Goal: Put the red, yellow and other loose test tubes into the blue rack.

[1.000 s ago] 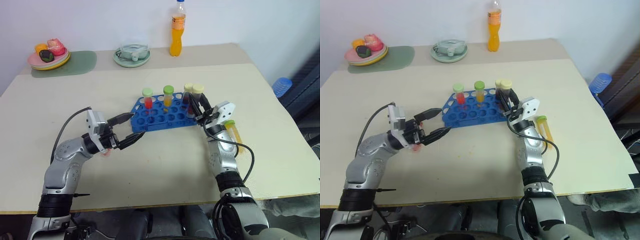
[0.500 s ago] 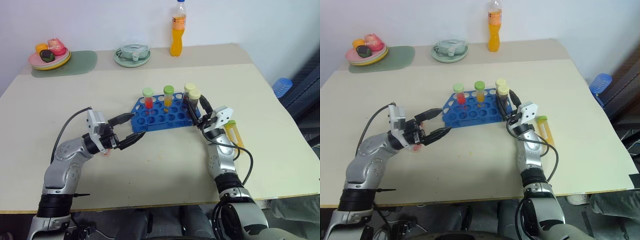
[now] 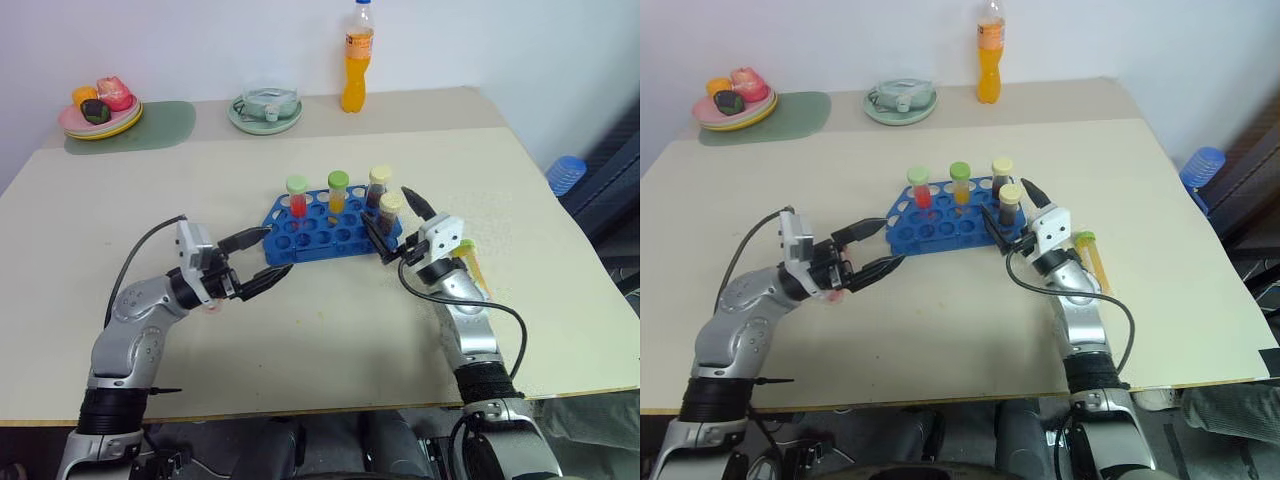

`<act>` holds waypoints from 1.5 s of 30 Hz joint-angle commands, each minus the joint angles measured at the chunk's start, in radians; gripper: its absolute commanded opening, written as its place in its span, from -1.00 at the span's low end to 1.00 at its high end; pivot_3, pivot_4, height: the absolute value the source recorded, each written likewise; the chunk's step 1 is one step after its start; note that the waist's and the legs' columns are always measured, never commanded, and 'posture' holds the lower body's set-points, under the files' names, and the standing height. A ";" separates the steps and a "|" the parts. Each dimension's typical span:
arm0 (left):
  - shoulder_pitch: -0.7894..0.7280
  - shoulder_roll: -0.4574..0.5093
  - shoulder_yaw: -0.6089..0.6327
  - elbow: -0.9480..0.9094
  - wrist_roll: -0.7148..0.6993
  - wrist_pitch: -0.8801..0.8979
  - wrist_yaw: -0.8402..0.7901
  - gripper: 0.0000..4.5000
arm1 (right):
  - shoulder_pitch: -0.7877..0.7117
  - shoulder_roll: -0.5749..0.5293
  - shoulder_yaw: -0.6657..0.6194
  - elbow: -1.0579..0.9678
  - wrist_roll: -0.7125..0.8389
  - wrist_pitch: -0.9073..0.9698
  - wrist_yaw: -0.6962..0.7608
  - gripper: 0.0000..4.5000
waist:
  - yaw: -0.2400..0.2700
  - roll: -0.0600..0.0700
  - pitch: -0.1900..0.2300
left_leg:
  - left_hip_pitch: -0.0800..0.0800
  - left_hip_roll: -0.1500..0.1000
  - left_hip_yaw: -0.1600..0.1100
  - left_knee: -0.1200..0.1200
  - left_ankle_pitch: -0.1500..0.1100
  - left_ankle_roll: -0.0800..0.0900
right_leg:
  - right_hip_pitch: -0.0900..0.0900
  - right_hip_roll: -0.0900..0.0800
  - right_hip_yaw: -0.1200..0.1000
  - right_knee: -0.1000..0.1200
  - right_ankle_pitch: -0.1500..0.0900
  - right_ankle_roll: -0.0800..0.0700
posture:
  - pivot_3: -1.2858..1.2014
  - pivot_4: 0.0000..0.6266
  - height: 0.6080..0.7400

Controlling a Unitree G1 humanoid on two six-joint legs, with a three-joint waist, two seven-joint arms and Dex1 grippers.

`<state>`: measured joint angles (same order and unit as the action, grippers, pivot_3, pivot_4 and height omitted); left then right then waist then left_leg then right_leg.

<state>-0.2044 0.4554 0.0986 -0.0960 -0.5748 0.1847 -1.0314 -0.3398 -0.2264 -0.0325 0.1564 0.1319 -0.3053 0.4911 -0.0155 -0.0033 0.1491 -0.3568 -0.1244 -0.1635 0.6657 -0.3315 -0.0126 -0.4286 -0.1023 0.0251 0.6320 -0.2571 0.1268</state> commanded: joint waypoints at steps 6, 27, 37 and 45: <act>-0.004 -0.006 -0.003 0.026 0.013 -0.059 -0.024 0.89 | 0.169 -0.241 -0.044 -0.503 0.079 0.451 0.052 0.99 | 0.011 0.000 0.000 | 0.000 -0.001 0.000 0.000 0.000 0.000 | 0.001 -0.001 0.000 -0.001 0.000 0.000 | 0.03 -0.52 1.00; -0.010 -0.009 -0.010 0.041 -0.003 -0.034 -0.063 0.89 | -0.347 -0.580 -0.116 -0.186 0.276 1.865 0.009 0.99 | 0.030 0.000 0.000 | -0.002 0.000 0.001 0.000 0.000 0.001 | 0.000 -0.003 0.000 -0.002 0.000 0.000 | 0.03 -0.52 1.00; 0.016 -0.004 -0.006 0.016 -0.007 -0.014 -0.056 0.89 | -0.322 -0.623 -0.002 -0.157 0.282 1.852 0.050 0.99 | 0.027 0.000 0.000 | -0.003 0.000 0.001 0.001 -0.001 0.001 | 0.000 -0.003 0.000 -0.002 0.000 0.000 | 0.03 -0.52 1.00; 0.014 -0.002 -0.014 0.020 -0.004 -0.014 -0.061 0.89 | -0.329 -0.620 0.137 -0.049 0.219 1.719 0.063 0.76 | 0.025 -0.004 -0.002 | -0.001 0.000 0.001 0.001 -0.001 0.001 | 0.001 -0.003 0.000 -0.002 0.000 0.000 | 0.03 -0.52 1.00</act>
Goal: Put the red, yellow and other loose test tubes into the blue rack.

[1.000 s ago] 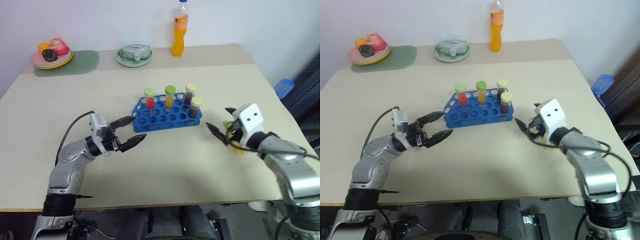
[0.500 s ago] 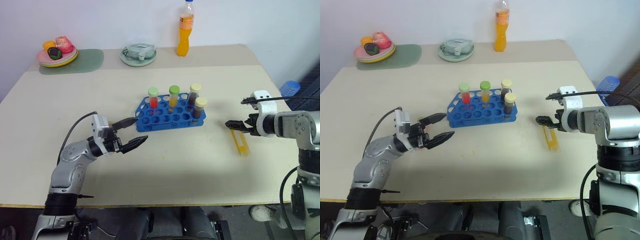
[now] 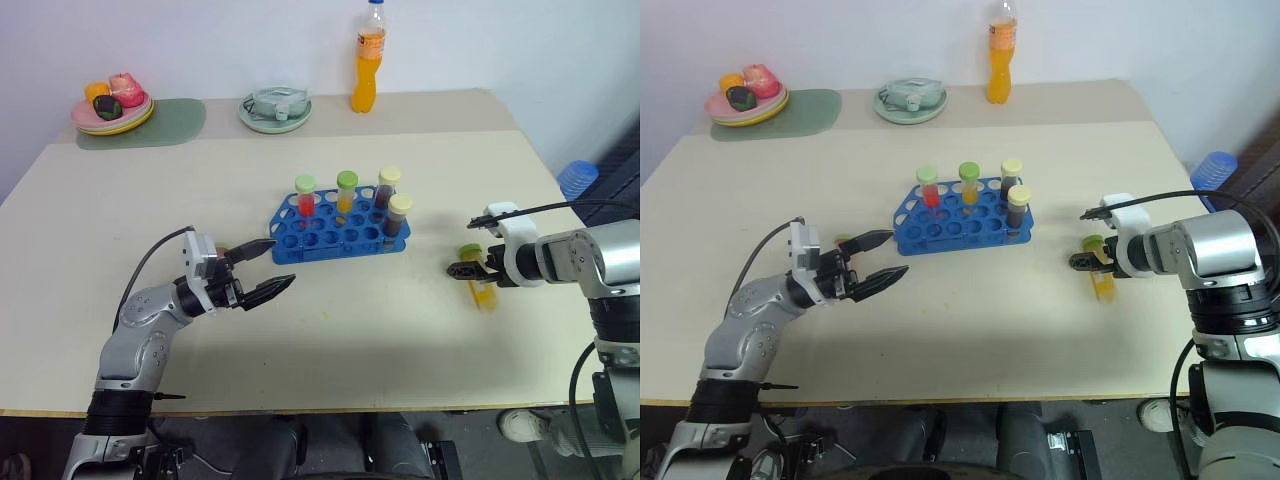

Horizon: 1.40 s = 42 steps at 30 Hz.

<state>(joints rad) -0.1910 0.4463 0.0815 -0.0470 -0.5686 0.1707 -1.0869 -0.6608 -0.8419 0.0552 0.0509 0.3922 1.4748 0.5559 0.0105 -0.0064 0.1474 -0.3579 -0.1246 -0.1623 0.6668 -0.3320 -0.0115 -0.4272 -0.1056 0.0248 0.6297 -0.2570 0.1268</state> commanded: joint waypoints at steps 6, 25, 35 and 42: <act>0.004 0.012 0.006 -0.027 -0.011 0.001 -0.010 0.89 | 0.028 -0.038 0.165 0.019 -0.116 -0.203 0.035 -0.24 | -0.005 -0.006 -0.003 | 0.001 0.001 0.000 0.000 0.000 0.000 | 0.001 0.002 0.000 0.000 0.000 -0.001 | 0.03 -0.52 1.00; -0.007 0.009 0.003 -0.029 -0.010 0.012 -0.003 0.89 | 0.366 -0.008 -0.068 -0.427 0.036 -0.694 0.301 -0.24 | 0.002 -0.004 -0.002 | 0.000 0.001 0.000 -0.001 0.000 0.000 | -0.001 0.002 0.000 -0.001 0.000 -0.001 | 0.03 -0.52 1.00; -0.024 0.013 0.005 -0.015 -0.009 0.013 -0.012 0.89 | 0.313 0.223 -0.090 -0.563 0.160 -0.758 0.227 -0.24 | 0.003 -0.003 -0.002 | 0.000 0.001 0.000 -0.001 0.000 0.000 | -0.001 0.002 0.000 0.000 0.000 -0.001 | 0.03 -0.52 1.00; -0.018 0.018 0.011 -0.023 -0.012 0.016 -0.007 0.89 | 0.270 0.365 -0.009 -0.475 0.104 -0.894 0.196 -0.24 | 0.002 -0.003 -0.002 | 0.000 0.001 0.000 -0.001 0.000 0.000 | -0.001 0.003 0.000 0.000 0.000 -0.001 | 0.03 -0.52 1.00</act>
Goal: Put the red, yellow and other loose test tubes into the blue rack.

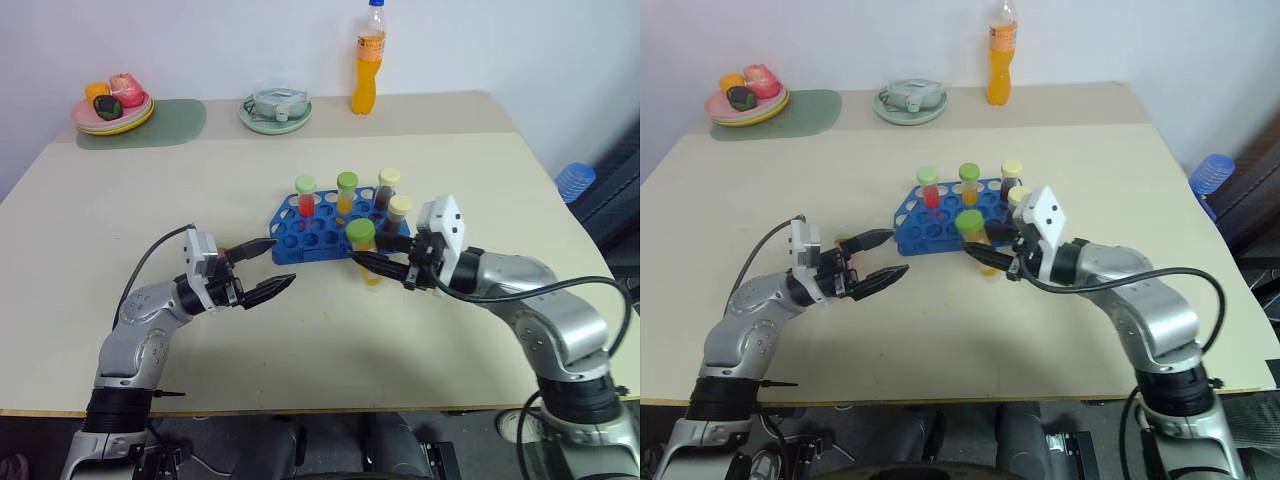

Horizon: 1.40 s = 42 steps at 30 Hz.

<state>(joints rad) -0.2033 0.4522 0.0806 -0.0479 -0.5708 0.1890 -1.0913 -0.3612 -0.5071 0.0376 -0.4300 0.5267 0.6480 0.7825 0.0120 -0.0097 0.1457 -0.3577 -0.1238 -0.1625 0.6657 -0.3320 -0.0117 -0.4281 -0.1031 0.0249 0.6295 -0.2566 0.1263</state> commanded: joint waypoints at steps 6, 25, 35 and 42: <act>0.002 0.018 0.030 -0.029 -0.017 0.005 0.017 0.89 | -0.054 0.166 0.030 0.096 -0.104 -0.245 -0.108 -0.24 | -0.002 0.000 0.000 | 0.000 0.000 0.000 0.000 0.000 0.000 | 0.000 0.000 0.000 0.000 0.000 0.000 | 0.03 -0.52 1.00; -0.006 -0.020 0.044 0.003 -0.002 -0.049 0.086 0.89 | -0.085 0.449 0.025 0.554 -0.319 -0.798 -0.295 -0.24 | -0.030 0.002 0.001 | 0.001 0.000 0.000 -0.001 0.001 -0.001 | -0.002 0.001 0.000 0.002 0.000 0.000 | 0.03 -0.52 1.00; -0.008 -0.022 0.033 -0.002 -0.001 -0.049 0.094 0.89 | -0.040 0.436 0.029 0.579 -0.340 -0.816 -0.302 -0.24 | -0.029 0.002 0.001 | 0.001 0.000 0.000 -0.001 0.001 -0.001 | -0.001 0.001 0.000 0.002 0.000 0.000 | 0.03 -0.52 1.00; -0.011 -0.019 0.032 -0.008 -0.004 -0.040 0.095 0.89 | -0.034 0.432 0.025 0.630 -0.353 -0.844 -0.310 -0.24 | -0.028 0.002 0.001 | 0.001 0.000 0.000 -0.001 0.001 -0.001 | -0.001 0.001 0.000 0.002 0.000 0.000 | 0.03 -0.52 1.00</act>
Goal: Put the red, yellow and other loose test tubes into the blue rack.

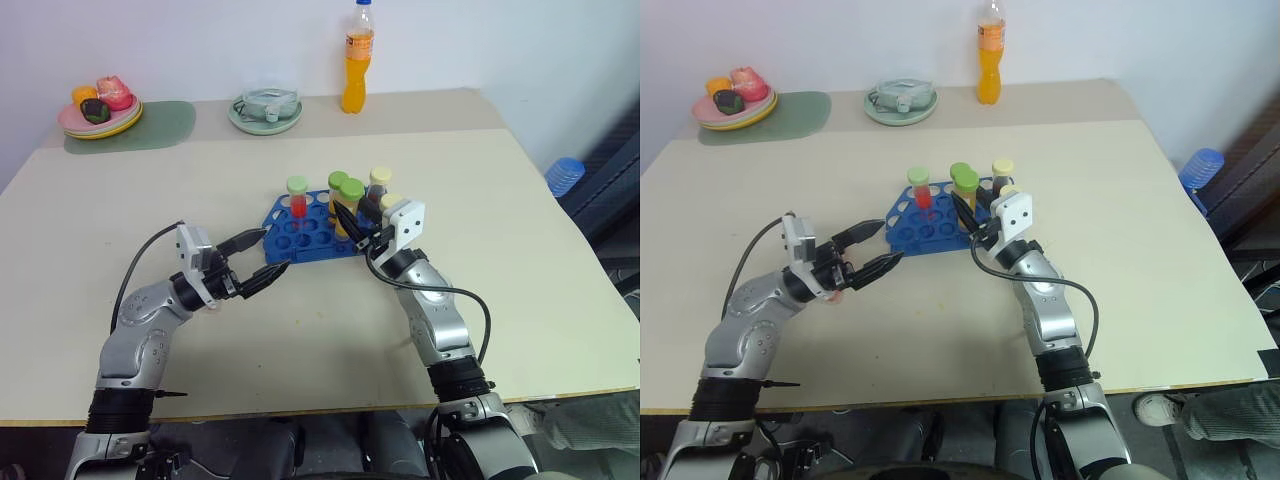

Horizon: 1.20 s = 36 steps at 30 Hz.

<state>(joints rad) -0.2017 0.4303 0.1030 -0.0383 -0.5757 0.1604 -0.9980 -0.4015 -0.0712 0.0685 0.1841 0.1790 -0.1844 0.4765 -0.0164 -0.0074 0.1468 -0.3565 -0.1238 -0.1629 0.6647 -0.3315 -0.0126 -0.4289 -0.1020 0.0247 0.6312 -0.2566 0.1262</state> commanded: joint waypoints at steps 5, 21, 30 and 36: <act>-0.008 0.005 0.012 -0.022 0.000 -0.009 0.003 0.89 | 0.030 -0.015 -0.004 0.008 -0.002 -0.014 0.006 -0.24 | 0.001 0.000 0.000 | 0.000 0.000 0.000 0.000 0.000 0.000 | 0.000 0.000 0.000 0.000 0.000 0.000 | 0.03 -0.52 1.00; -0.003 0.006 0.012 -0.022 0.002 -0.013 0.002 0.89 | 0.048 -0.015 0.000 0.001 0.008 0.004 0.027 -0.24 | 0.001 0.000 0.000 | 0.000 0.000 0.000 0.000 0.000 0.000 | 0.000 0.000 0.000 0.000 0.000 0.000 | 0.03 -0.52 1.00; -0.002 0.004 0.010 -0.022 0.003 -0.016 0.002 0.89 | 0.040 -0.015 0.000 -0.003 0.027 0.024 0.049 0.00 | 0.001 0.000 0.000 | 0.000 0.000 0.000 0.000 0.000 0.000 | 0.000 0.000 0.000 0.000 0.000 0.000 | 0.03 -0.52 1.00; 0.003 0.002 0.012 -0.016 0.004 -0.022 -0.002 0.89 | 0.032 -0.021 0.003 -0.004 -0.008 0.010 0.036 0.98 | 0.002 0.000 0.000 | 0.000 0.000 0.000 0.000 0.000 0.000 | 0.000 0.000 0.000 0.000 0.000 0.000 | 0.03 -0.52 1.00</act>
<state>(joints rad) -0.2010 0.4304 0.1030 -0.0390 -0.5758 0.1606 -0.9970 -0.3546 -0.0900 0.0735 0.2020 0.1720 -0.1547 0.5163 -0.0147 -0.0071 0.1467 -0.3562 -0.1238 -0.1628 0.6648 -0.3315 -0.0126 -0.4286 -0.1021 0.0249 0.6313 -0.2566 0.1262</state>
